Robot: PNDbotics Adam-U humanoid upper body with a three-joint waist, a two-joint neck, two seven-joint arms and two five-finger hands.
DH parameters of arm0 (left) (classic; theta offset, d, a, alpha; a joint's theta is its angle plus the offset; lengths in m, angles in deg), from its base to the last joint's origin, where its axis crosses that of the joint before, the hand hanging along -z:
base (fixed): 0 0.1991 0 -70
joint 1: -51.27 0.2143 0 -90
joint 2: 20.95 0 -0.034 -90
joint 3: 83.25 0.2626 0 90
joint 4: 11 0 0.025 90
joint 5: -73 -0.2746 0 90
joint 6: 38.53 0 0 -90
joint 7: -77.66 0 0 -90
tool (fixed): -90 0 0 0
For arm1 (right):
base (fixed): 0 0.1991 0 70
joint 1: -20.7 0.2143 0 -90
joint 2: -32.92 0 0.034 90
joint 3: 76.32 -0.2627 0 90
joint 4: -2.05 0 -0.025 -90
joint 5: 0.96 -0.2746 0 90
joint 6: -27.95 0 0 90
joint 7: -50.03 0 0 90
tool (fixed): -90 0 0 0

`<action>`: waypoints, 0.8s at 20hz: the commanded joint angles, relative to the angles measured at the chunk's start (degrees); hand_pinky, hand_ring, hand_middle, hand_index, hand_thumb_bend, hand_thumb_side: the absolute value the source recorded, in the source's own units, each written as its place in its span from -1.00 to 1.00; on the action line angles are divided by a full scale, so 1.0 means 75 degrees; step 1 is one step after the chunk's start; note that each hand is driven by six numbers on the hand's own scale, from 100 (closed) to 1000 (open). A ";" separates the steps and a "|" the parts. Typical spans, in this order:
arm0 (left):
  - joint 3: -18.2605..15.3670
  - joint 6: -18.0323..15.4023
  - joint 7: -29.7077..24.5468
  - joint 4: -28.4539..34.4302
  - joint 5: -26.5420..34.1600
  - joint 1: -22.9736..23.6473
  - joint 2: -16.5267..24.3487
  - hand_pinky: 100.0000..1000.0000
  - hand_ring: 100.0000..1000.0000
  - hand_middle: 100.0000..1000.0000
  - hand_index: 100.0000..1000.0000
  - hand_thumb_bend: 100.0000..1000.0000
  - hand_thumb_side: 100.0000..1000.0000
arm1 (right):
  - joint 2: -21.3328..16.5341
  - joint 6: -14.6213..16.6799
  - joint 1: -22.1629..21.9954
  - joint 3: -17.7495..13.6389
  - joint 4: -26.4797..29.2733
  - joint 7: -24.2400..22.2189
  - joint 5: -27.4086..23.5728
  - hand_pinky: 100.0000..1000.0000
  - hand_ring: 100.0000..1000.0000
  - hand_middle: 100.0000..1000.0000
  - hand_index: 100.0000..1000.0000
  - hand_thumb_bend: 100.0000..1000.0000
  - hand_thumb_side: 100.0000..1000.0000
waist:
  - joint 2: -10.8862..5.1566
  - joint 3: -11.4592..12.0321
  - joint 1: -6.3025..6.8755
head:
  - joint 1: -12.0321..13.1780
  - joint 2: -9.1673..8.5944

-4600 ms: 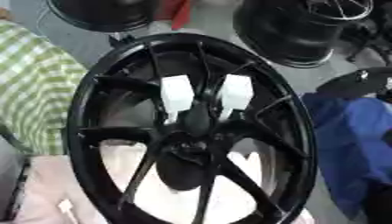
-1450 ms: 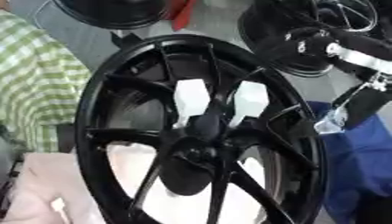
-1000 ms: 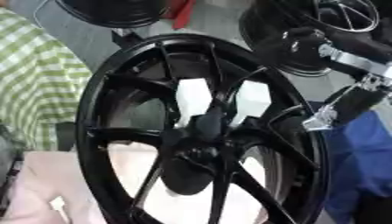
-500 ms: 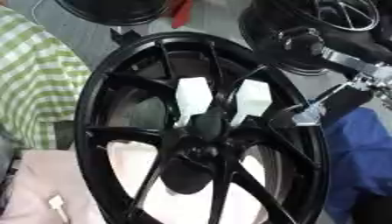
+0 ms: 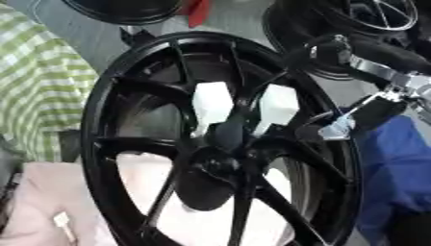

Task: Pull the pin out of the wheel hub.

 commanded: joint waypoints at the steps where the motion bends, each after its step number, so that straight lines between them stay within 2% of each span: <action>1: -0.0007 0.0001 0.0024 0.0157 -0.0006 -0.0050 0.0033 0.75 0.10 0.03 0.62 -0.52 -0.06 | -0.0148 -0.0147 0.0084 -0.0081 0.0073 0.0102 0.0087 0.64 0.65 0.18 0.69 0.10 -0.26 | -0.0088 -0.0018 0.0081 | 0.0000 -0.0033; 6: -0.0013 0.0008 0.0036 0.0157 -0.0013 -0.0048 -0.0002 0.75 0.10 0.03 0.62 -0.51 -0.06 | -0.0116 -0.0464 0.0122 -0.0070 0.0073 0.0335 0.0105 0.63 0.64 0.17 0.68 0.09 -0.26 | -0.0051 -0.0022 0.0081 | -0.0022 -0.0058; 8: -0.0014 0.0008 0.0037 0.0157 -0.0015 -0.0050 -0.0012 0.75 0.10 0.02 0.62 -0.51 -0.06 | -0.0105 -0.0511 0.0123 -0.0053 0.0073 0.0390 0.0188 0.63 0.64 0.18 0.67 0.10 -0.26 | -0.0035 -0.0021 0.0081 | -0.0024 -0.0064; 9: -0.0016 0.0006 0.0040 0.0157 -0.0014 -0.0050 -0.0018 0.75 0.10 0.02 0.62 -0.51 -0.06 | -0.0096 -0.0525 0.0118 -0.0043 0.0073 0.0400 0.0241 0.63 0.64 0.18 0.68 0.09 -0.33 | -0.0027 -0.0022 0.0081 | -0.0026 -0.0063; 10: -0.0018 0.0005 0.0043 0.0157 -0.0012 -0.0051 -0.0024 0.75 0.10 0.02 0.62 -0.51 -0.06 | -0.0083 -0.0540 0.0112 -0.0031 0.0073 0.0405 0.0291 0.63 0.64 0.19 0.68 0.10 -0.27 | -0.0017 -0.0023 0.0081 | -0.0030 -0.0064; 16: -0.0031 0.0005 0.0058 0.0157 -0.0002 -0.0047 -0.0053 0.75 0.10 0.02 0.62 -0.51 -0.06 | -0.0019 -0.0592 0.0117 0.0040 0.0073 0.0392 0.0410 0.63 0.64 0.18 0.65 0.09 -0.27 | 0.0026 -0.0029 0.0081 | -0.0013 -0.0059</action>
